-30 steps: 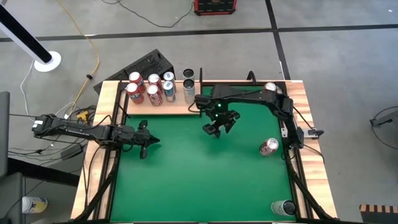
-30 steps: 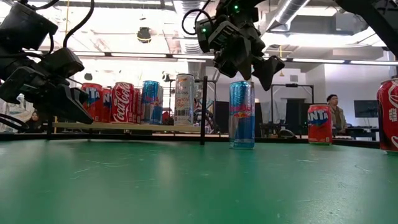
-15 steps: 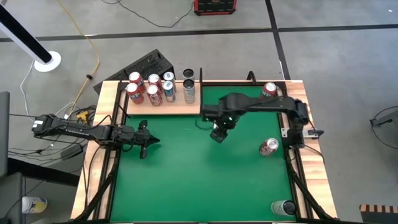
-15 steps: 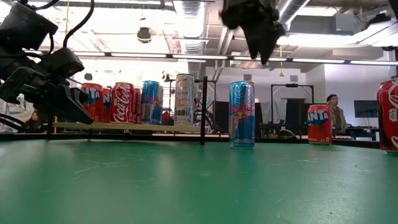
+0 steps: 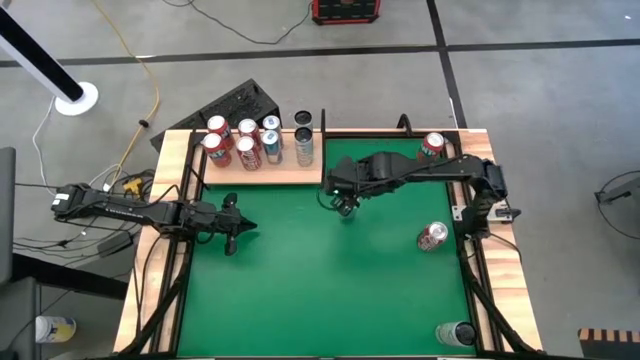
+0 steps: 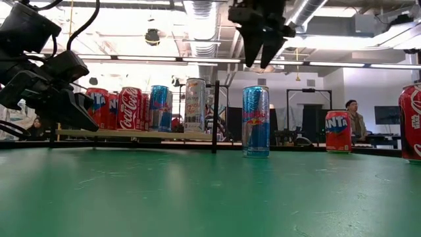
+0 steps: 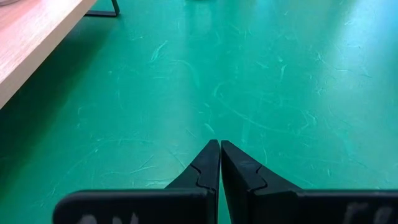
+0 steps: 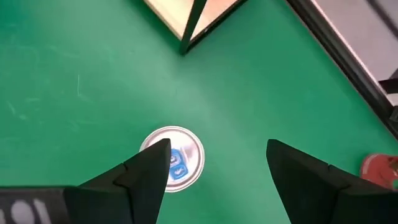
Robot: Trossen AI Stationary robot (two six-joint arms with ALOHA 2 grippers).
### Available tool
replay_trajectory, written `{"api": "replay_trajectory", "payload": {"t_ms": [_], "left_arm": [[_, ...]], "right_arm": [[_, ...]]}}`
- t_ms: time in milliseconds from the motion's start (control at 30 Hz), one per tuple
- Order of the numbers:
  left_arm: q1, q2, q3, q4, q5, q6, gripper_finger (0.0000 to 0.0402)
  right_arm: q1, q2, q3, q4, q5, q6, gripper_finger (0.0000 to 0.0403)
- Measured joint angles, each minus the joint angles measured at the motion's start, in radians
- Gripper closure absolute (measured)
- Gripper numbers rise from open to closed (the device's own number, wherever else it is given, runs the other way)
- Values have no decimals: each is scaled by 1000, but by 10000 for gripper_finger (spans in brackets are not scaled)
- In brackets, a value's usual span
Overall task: Place canned beverage on shelf
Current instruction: Put the white and yellow soda can on the shelf aligned with the other white and yellow soda cans
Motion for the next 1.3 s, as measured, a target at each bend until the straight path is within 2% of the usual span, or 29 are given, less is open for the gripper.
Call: {"api": "replay_trajectory", "payload": {"t_ms": [133, 267, 433, 600, 833, 933, 1300], "left_arm": [[0, 0, 0, 0, 0, 0, 402], [0, 0, 0, 0, 0, 0, 402], [0, 0, 0, 0, 0, 0, 402], [0, 0, 0, 0, 0, 0, 402], [0, 0, 0, 0, 0, 0, 402], [0, 0, 0, 0, 0, 0, 401], [0, 0, 0, 0, 0, 0, 402]], "right_arm": [[8, -125, -196, 180, 59, -20, 112], [-9, -278, -430, 486, 0, -37, 112], [-24, -397, -579, 658, -23, 45, 112], [-22, -383, -579, 675, -24, 92, 112], [-7, -292, -550, 651, -32, 95, 112], [-15, -271, -546, 636, -70, 95, 112], [-28, -256, -547, 630, -105, 98, 112]]}}
